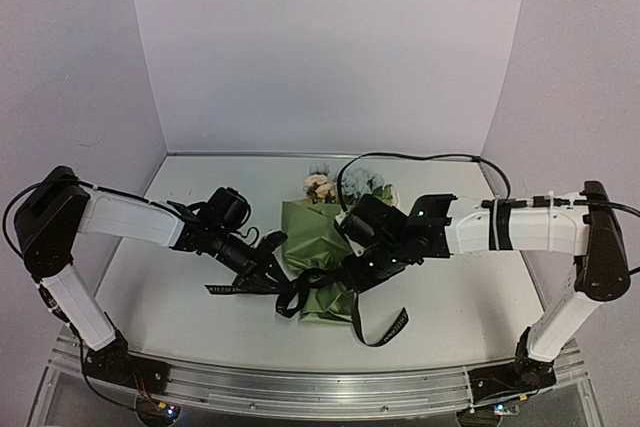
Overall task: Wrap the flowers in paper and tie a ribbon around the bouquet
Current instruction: Cross the half-tied ribbon over the folded bouquet.
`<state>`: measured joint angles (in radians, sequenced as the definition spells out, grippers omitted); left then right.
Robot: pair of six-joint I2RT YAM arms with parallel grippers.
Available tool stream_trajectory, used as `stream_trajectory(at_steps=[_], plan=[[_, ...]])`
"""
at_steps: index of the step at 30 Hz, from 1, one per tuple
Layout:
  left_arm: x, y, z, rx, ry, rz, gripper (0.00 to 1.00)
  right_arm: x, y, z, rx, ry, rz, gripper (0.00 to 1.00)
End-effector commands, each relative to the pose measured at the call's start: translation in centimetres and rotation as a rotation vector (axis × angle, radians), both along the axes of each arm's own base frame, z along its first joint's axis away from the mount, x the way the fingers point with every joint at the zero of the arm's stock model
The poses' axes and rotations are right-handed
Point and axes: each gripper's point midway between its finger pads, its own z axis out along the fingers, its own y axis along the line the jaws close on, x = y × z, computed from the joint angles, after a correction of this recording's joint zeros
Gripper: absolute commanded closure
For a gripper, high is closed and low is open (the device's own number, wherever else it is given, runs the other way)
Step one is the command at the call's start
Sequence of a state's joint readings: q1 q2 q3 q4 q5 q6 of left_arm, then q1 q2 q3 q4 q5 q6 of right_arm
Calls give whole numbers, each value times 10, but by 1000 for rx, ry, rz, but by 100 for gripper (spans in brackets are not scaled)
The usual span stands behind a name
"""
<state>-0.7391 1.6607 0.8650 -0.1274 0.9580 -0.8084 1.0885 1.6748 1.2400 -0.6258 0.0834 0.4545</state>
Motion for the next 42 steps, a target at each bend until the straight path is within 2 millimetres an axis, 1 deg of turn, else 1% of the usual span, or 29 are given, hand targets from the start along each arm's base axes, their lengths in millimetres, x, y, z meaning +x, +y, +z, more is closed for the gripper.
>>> stream_trajectory(at_steps=[1,5,8,10,11,12,17,19,22,25,29,31,33,35,39,42], plan=[[-5,9,2,52,-105,-46,100,4,-18,9,-9,-14,-47,100],[-13,20,-20,149,-130,-72,100,-1,-17,6,-9,12,-28,100],[-9,27,-33,210,-154,-57,100,-6,-14,2,-1,40,-19,100],[-4,29,-36,238,-186,-43,99,-8,-13,-1,4,44,-21,100],[1,29,-34,242,-211,-34,97,-9,-13,-2,13,47,-22,100],[7,27,-28,238,-244,-21,92,-11,-12,-3,29,52,-22,100],[37,21,6,228,-424,38,72,-21,-2,-7,93,78,-3,100],[49,22,18,248,-492,59,69,-22,-1,-7,98,68,0,100],[68,22,41,262,-602,83,65,-22,-1,-5,114,59,-8,100],[79,9,66,213,-699,42,61,-16,-7,-4,128,22,-52,100],[81,-20,70,135,-739,-60,60,-10,-6,-4,223,-9,-133,100],[77,-36,65,99,-724,-119,60,-8,-3,-6,277,-12,-165,100],[67,-53,56,94,-731,-189,59,-8,2,-8,323,-3,-177,100],[59,-63,48,100,-724,-243,58,-8,7,-8,353,4,-181,100],[55,-70,32,116,-700,-275,57,-7,9,-10,380,3,-195,100],[52,-73,28,104,-685,-299,55,-6,11,-11,401,4,-202,100]])
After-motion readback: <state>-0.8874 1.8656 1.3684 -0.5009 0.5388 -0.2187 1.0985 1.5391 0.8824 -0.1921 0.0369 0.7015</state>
